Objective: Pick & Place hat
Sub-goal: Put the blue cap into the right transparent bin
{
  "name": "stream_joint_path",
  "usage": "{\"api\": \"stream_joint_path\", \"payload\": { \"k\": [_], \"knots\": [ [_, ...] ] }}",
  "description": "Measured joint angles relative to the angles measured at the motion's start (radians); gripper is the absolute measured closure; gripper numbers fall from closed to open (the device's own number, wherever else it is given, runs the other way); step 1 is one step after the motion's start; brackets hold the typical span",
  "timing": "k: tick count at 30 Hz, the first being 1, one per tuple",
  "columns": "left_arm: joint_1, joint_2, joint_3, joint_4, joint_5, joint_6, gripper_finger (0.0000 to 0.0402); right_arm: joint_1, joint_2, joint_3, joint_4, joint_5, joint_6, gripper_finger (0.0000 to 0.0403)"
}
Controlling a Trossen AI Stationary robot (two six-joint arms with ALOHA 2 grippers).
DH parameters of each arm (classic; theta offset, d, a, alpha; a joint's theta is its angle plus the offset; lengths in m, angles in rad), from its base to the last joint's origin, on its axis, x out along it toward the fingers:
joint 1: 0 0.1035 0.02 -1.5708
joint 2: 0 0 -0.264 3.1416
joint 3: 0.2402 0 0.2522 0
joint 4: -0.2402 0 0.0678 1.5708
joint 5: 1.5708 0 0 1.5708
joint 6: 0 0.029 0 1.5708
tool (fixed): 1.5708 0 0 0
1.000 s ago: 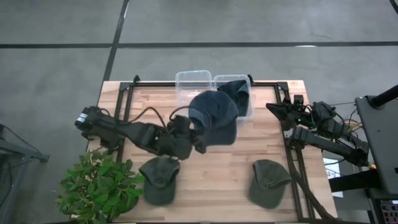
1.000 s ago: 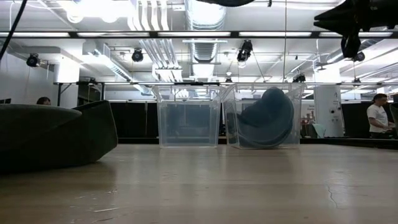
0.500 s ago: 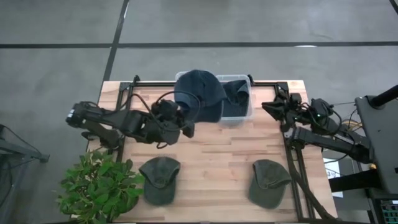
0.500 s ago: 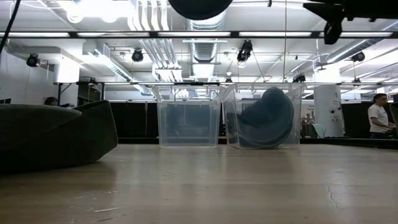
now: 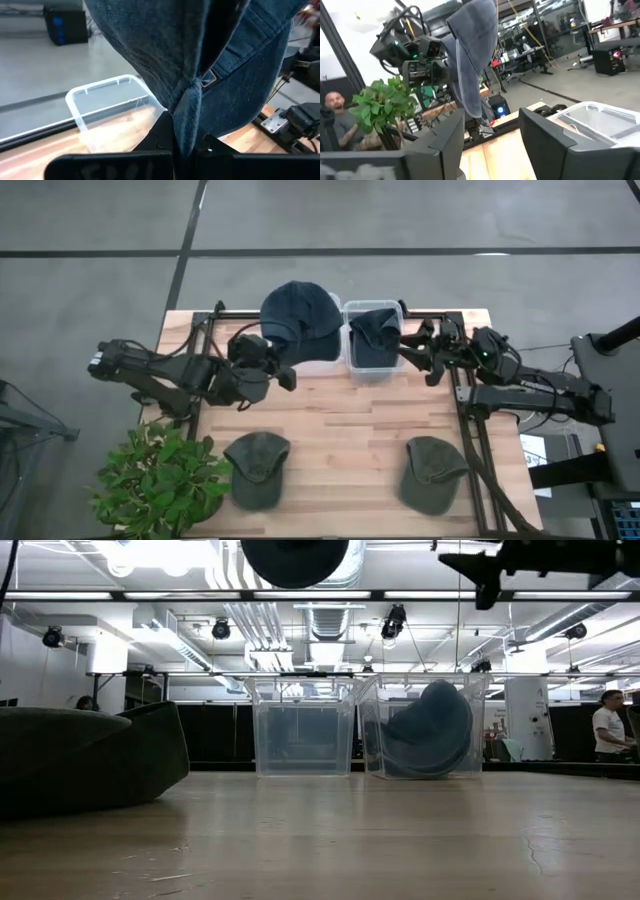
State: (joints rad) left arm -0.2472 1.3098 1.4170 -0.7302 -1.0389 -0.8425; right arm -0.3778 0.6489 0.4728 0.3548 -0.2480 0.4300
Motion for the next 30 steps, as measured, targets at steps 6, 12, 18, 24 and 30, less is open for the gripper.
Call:
{"api": "stream_joint_path", "payload": {
  "k": [6, 12, 18, 24, 30],
  "knots": [
    [0.014, -0.067, -0.183, 0.364, 0.001, 0.240, 0.0397, 0.066, 0.168, 0.155, -0.007, 0.000, -0.130, 0.0205],
    [0.043, -0.093, -0.277, 0.511, 0.000, 0.323, 0.0397, 0.091, 0.321, 0.321, -0.122, 0.009, -0.249, 0.0204],
    [0.059, -0.097, -0.278, 0.514, 0.001, 0.377, 0.0397, 0.090, 0.446, 0.465, -0.268, 0.015, -0.325, 0.0204],
    [0.082, -0.103, -0.278, 0.513, 0.000, 0.424, 0.0397, 0.090, 0.552, 0.595, -0.357, 0.015, -0.381, 0.0204],
    [0.094, -0.103, -0.278, 0.513, 0.007, 0.443, 0.0397, 0.090, 0.646, 0.711, -0.406, 0.014, -0.415, 0.0204]
  ]
}}
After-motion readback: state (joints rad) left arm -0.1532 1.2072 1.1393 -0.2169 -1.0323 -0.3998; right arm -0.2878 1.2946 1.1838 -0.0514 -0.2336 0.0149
